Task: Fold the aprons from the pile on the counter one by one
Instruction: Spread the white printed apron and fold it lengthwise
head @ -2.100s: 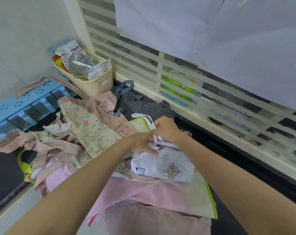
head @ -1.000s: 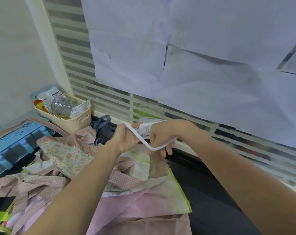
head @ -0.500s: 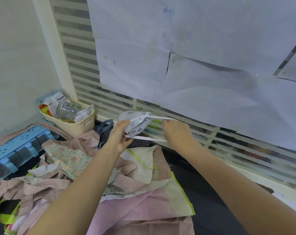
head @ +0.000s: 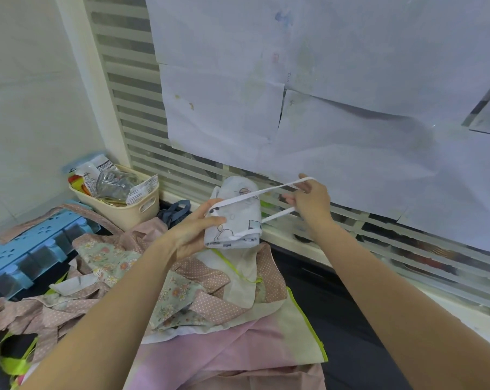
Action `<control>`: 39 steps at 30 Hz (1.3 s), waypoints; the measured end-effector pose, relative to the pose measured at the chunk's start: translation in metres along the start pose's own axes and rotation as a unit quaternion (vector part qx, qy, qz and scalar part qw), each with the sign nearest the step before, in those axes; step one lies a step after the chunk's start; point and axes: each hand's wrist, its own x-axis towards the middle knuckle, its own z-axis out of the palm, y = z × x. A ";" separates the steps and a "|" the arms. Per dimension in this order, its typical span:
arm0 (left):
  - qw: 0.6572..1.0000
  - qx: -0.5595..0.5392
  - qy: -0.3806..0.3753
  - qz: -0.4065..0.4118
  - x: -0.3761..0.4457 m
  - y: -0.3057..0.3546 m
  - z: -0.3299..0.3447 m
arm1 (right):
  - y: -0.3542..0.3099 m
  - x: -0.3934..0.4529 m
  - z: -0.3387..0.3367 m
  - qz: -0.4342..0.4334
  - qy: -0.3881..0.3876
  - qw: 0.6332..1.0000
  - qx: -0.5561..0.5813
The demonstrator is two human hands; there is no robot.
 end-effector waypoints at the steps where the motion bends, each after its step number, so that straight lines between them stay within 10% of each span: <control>1: 1.000 -0.010 -0.006 0.001 0.001 0.001 0.001 | 0.000 0.000 0.001 0.026 0.018 0.995 0.099; 5: 0.999 -0.039 -0.006 0.010 0.006 0.003 0.008 | -0.005 -0.001 0.001 0.119 0.045 0.840 0.527; 7: 0.997 -0.072 0.011 0.016 0.007 0.004 0.011 | -0.010 -0.004 -0.002 0.123 -0.032 0.826 0.548; 13: 0.981 -0.155 0.121 -0.008 0.007 0.018 0.008 | -0.024 -0.010 -0.006 0.022 -0.337 0.940 0.050; 17: 0.959 -0.204 0.164 -0.108 0.009 0.025 0.010 | -0.034 -0.024 0.015 -0.178 -0.383 0.837 -0.348; 22: 0.964 -0.144 0.202 -0.094 0.016 0.031 0.027 | -0.027 -0.034 0.034 -0.313 -0.257 0.824 -0.396; 28: 0.972 -0.103 0.202 -0.066 0.017 0.018 0.050 | -0.018 -0.029 0.046 -0.458 -0.162 0.698 -0.525; 31: 0.982 -0.030 0.151 0.111 0.002 -0.008 0.020 | -0.022 -0.026 0.044 -0.448 -0.189 0.651 -0.583; 32: 0.947 0.069 0.302 0.085 0.013 -0.006 0.019 | -0.023 -0.025 0.043 -0.438 -0.200 0.656 -0.581; 35: 0.981 0.092 -0.015 -0.168 0.008 0.020 0.038 | -0.027 -0.021 0.030 -0.349 -0.220 0.762 -0.499; 39: 0.950 0.305 0.048 -0.056 0.012 0.027 0.006 | -0.020 -0.001 0.003 -0.221 -0.213 0.883 -0.355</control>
